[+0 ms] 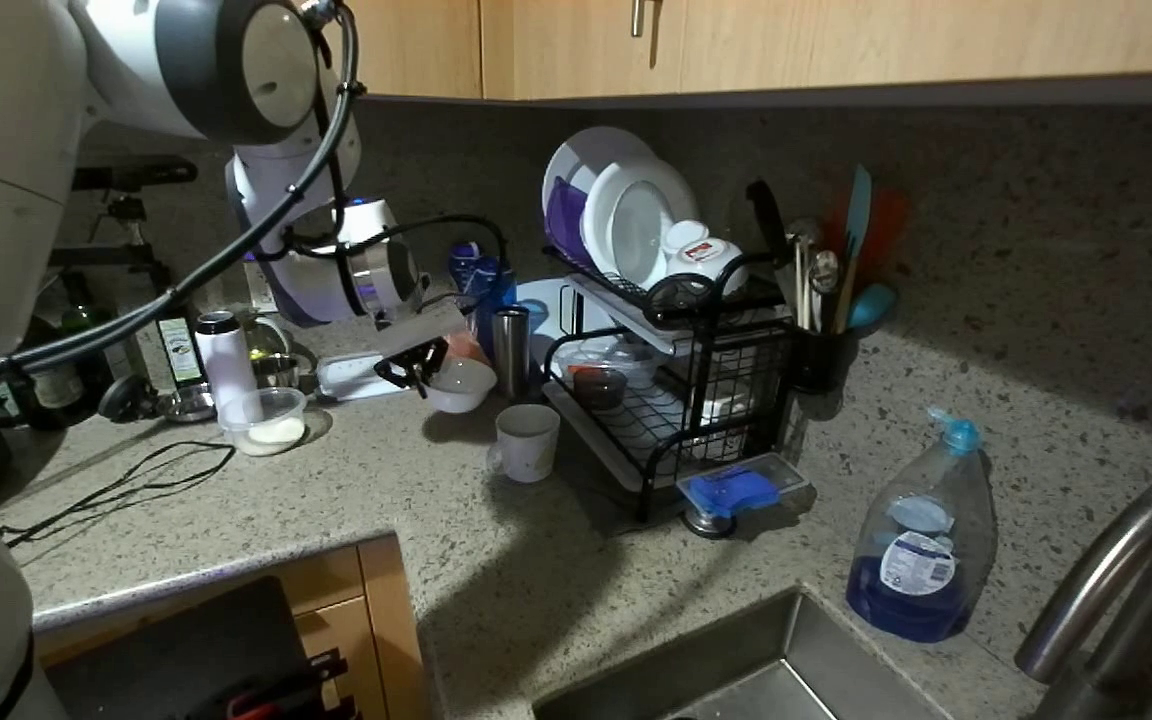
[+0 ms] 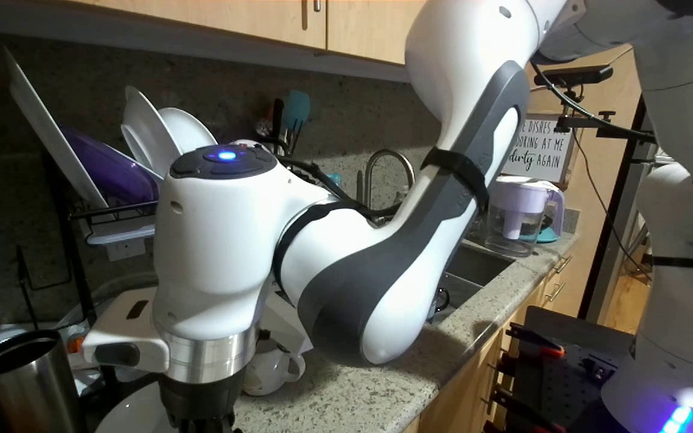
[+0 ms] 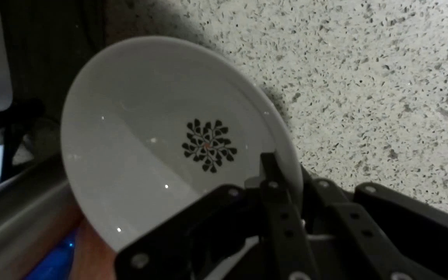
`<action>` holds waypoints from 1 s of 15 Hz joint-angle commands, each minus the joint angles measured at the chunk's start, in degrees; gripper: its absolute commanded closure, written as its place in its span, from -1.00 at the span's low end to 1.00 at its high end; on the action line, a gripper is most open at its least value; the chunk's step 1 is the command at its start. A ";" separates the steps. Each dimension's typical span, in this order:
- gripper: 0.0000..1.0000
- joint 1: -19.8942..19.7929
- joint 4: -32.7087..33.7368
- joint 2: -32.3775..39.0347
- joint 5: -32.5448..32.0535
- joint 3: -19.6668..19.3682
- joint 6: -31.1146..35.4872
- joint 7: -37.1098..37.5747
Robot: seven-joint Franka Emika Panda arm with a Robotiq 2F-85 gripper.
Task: Take the white and the black bowls and place them on the counter
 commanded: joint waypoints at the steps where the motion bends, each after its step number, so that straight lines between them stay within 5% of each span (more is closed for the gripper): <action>1: 0.95 5.28 1.36 0.02 -7.10 -3.82 -0.94 3.91; 5: 0.95 7.17 2.24 2.07 -12.82 -4.36 -1.62 6.31; 15: 0.94 7.39 4.57 7.10 -15.66 -4.22 -1.68 6.29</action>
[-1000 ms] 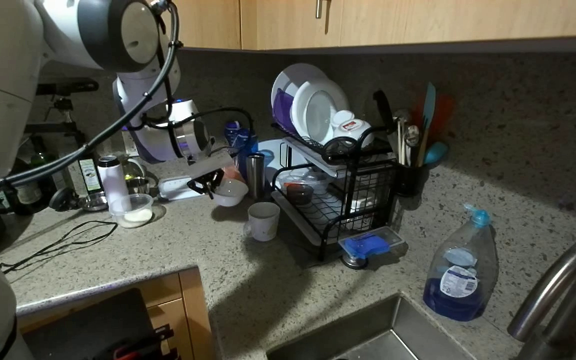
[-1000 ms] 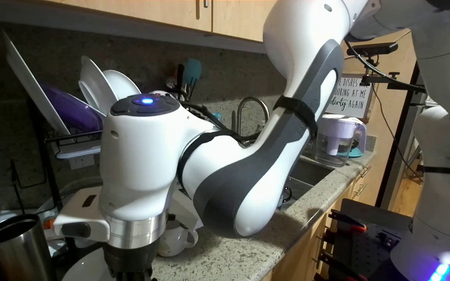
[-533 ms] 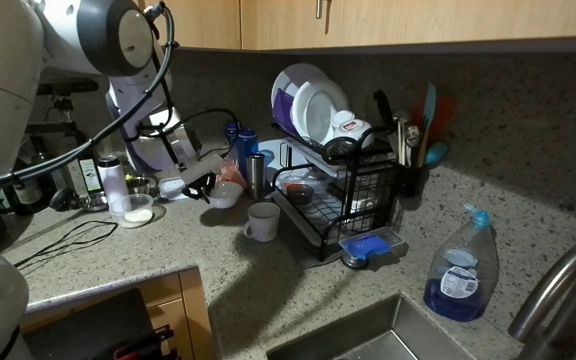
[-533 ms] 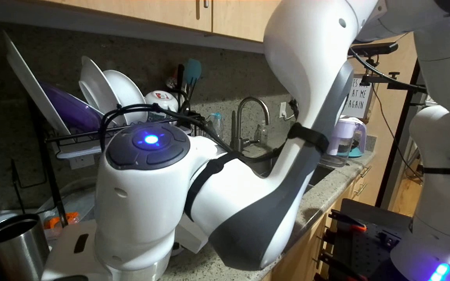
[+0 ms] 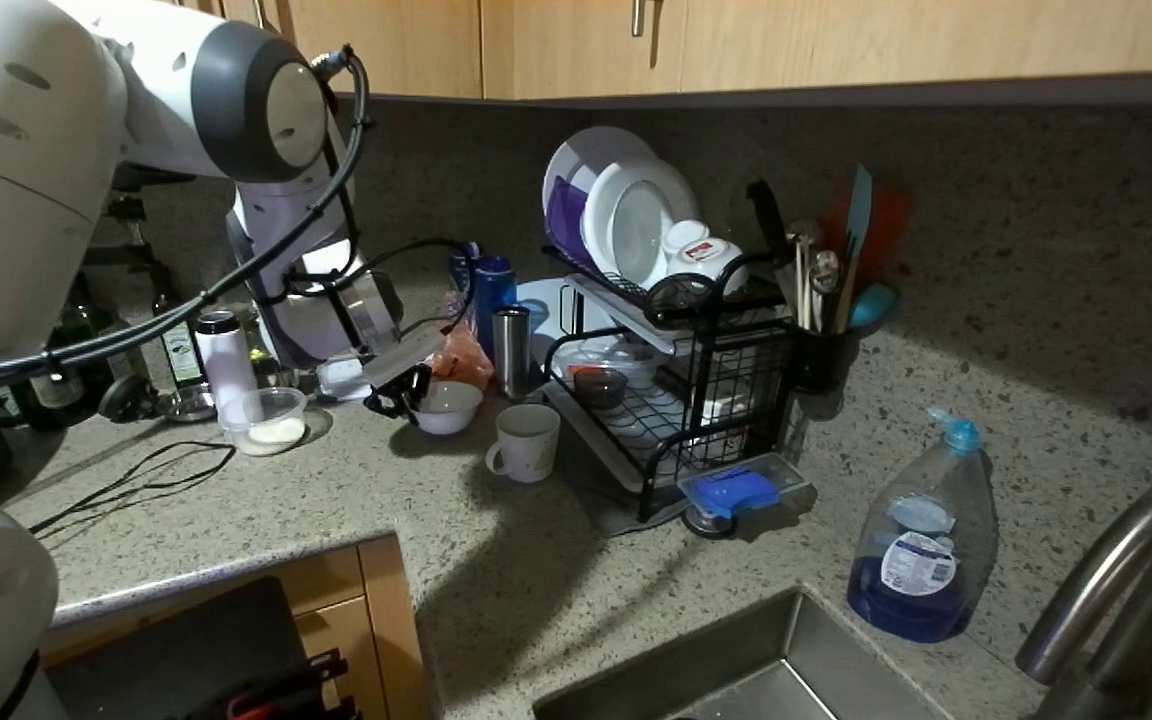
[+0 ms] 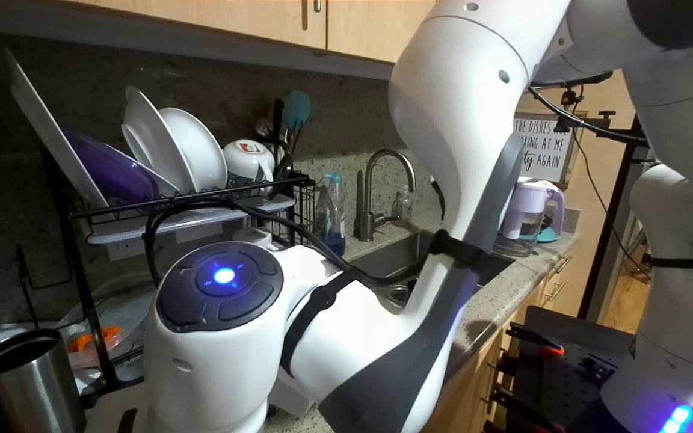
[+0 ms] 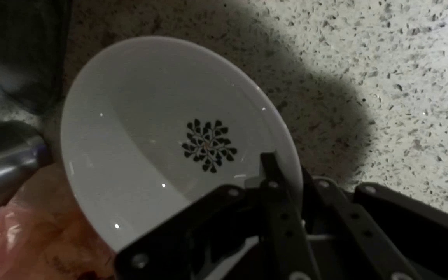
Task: Take the white and the black bowls and place them on the counter
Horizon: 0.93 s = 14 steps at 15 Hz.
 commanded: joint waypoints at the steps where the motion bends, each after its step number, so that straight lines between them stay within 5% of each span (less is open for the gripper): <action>1: 0.94 0.71 1.84 0.61 -2.08 -0.51 -1.08 1.06; 14: 0.96 -0.08 3.55 2.55 -7.64 -0.55 0.72 2.45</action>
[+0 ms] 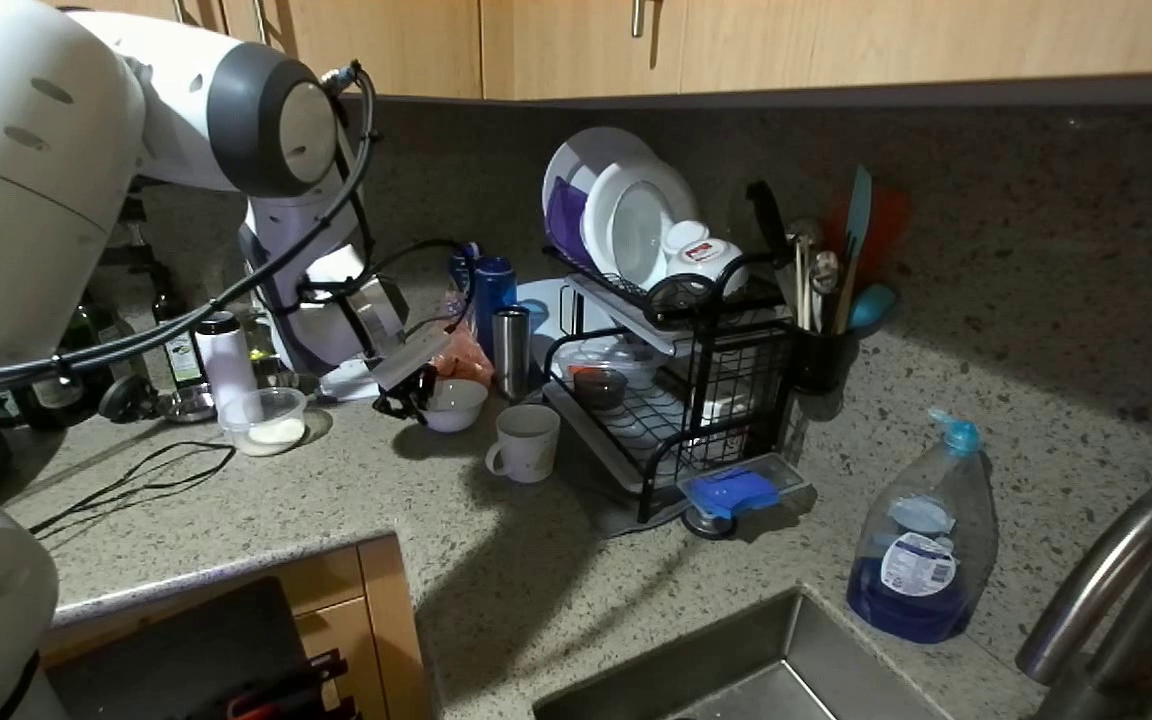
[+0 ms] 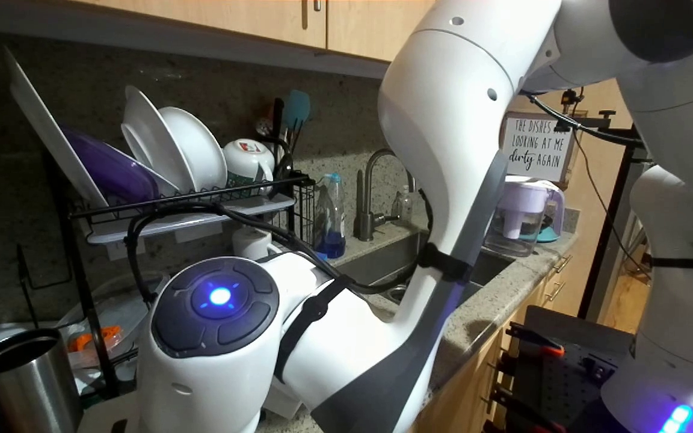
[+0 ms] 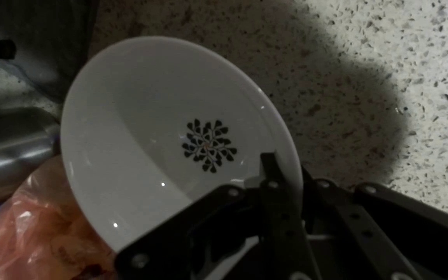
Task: Take the white and the black bowls and place them on the counter
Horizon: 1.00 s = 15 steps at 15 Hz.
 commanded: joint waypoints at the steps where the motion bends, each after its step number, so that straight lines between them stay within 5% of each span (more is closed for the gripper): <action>1: 0.96 -0.18 0.96 0.29 -1.63 -0.12 0.72 1.23; 3: 0.96 -0.47 0.85 0.18 -1.42 0.01 0.99 1.17; 5: 0.64 -0.69 0.82 0.17 -1.24 0.10 1.09 1.05; 7: 0.56 -0.79 0.94 0.20 -1.17 0.13 1.09 1.00; 11: 0.83 -0.87 1.04 0.14 -1.10 0.20 1.14 1.03; 12: 0.70 -0.86 0.94 -0.13 -1.17 0.21 1.32 1.17; 13: 0.31 -0.87 0.63 -0.60 -1.15 0.28 1.35 1.30; 15: 0.09 -0.84 0.23 -1.39 -1.13 0.38 1.49 1.39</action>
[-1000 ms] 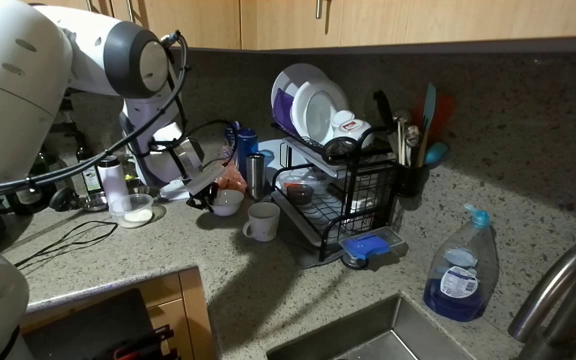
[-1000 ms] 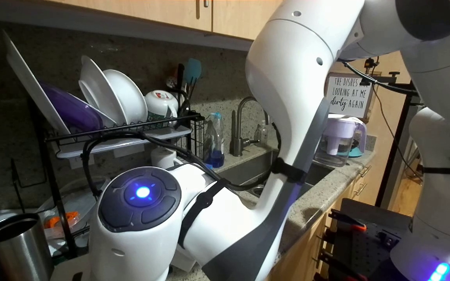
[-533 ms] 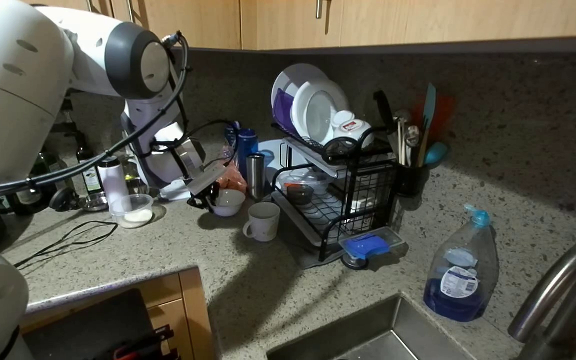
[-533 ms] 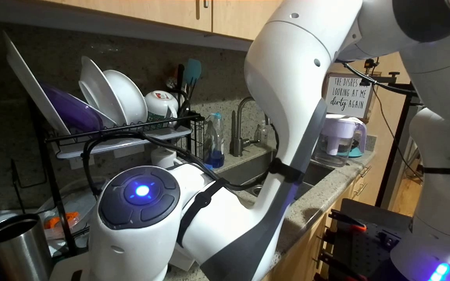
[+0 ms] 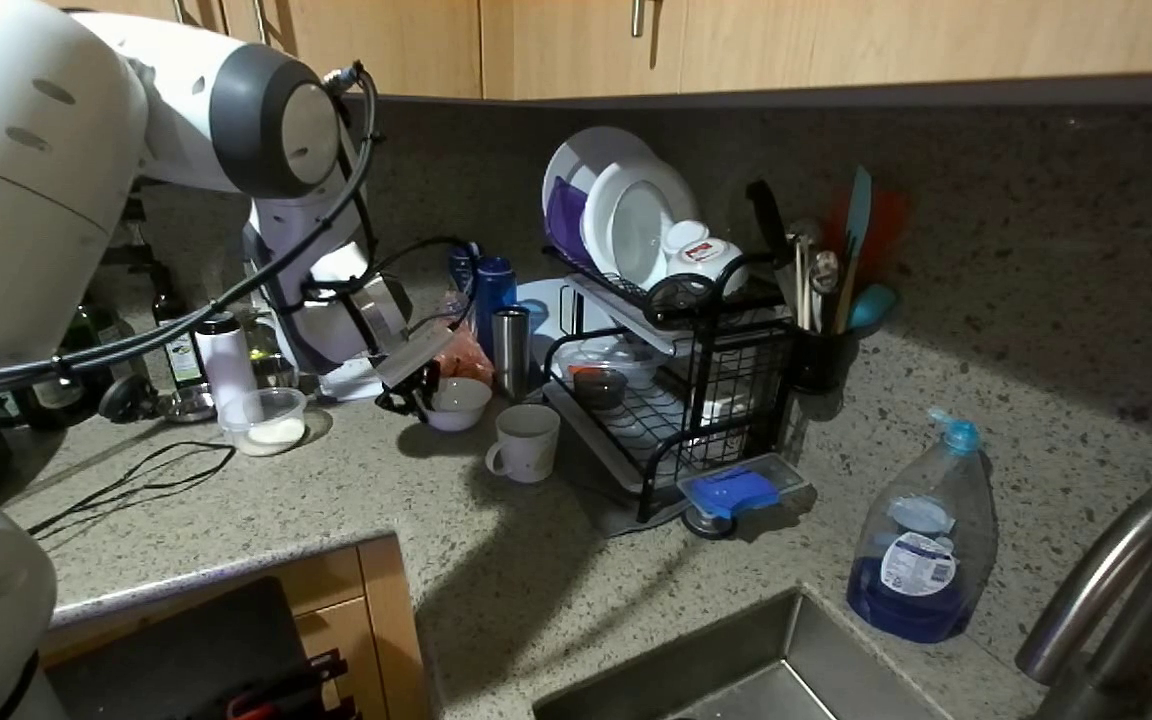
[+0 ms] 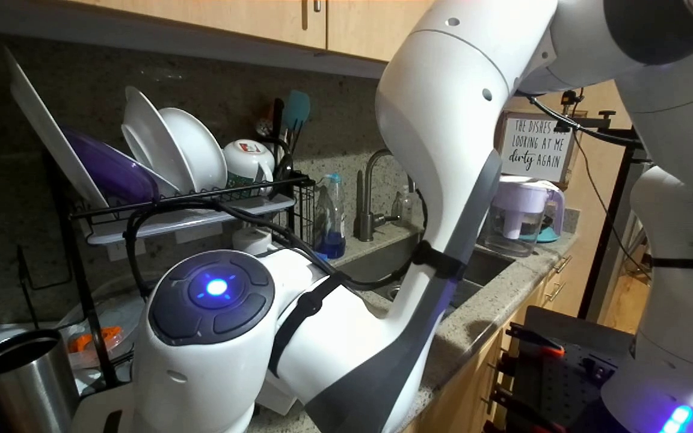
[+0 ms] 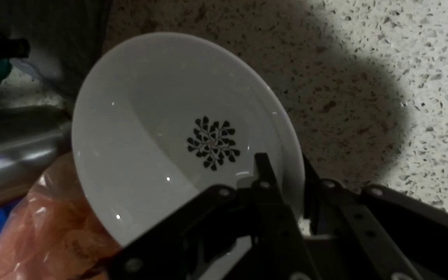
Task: Take the white and the black bowls and place them on the counter
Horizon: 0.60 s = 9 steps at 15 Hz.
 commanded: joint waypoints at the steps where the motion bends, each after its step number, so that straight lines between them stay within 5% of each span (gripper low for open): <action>1: -0.04 -0.37 -0.87 -2.06 -1.00 0.45 0.81 1.39; 7: -0.95 -0.68 -2.60 -5.03 -0.36 1.73 0.58 0.90; 9: -1.00 -1.34 -3.32 -6.26 0.30 2.43 1.05 0.48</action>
